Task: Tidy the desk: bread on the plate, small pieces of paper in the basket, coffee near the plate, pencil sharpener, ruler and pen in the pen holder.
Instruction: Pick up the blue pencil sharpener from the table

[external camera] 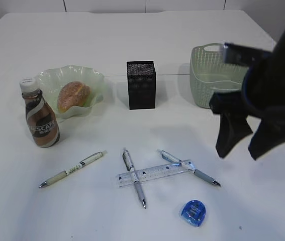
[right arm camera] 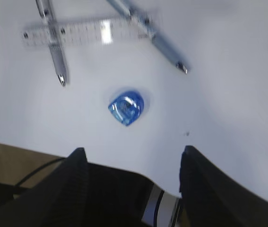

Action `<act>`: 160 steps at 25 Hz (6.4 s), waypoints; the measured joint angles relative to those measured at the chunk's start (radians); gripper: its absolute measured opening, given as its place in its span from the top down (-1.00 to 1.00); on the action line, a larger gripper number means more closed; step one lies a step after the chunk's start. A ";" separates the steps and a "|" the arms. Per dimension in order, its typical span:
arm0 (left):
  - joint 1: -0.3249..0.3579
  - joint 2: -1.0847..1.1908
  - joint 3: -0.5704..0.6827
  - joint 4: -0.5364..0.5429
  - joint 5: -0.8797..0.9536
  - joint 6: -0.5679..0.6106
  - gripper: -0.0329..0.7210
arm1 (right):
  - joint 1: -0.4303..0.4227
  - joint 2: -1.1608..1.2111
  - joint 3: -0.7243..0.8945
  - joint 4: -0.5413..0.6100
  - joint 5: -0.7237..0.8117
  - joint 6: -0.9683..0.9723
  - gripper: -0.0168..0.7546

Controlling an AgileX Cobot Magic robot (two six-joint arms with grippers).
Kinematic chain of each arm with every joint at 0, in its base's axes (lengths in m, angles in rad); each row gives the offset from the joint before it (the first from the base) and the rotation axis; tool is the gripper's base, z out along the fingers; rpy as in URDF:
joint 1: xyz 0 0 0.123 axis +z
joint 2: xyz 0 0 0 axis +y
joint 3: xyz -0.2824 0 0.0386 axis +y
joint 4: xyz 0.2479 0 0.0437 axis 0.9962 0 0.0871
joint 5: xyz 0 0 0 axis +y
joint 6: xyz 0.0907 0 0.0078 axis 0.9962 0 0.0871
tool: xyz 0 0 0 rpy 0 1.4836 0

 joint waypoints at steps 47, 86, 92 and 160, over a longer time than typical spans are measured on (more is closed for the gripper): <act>0.000 0.000 0.000 -0.042 0.081 0.000 -0.34 | 0.174 0.192 0.204 -0.073 -0.301 0.796 -0.12; 0.035 0.000 0.000 -0.033 0.175 0.000 -0.31 | 0.174 0.255 0.204 -0.030 -0.350 0.794 -0.21; 0.035 0.000 0.000 -0.029 0.175 0.000 -0.30 | 0.174 0.268 0.204 -0.027 -0.383 0.792 -0.21; 0.035 0.000 0.000 -0.029 0.168 0.000 -0.24 | 0.184 0.361 0.204 0.053 -0.405 0.717 -0.12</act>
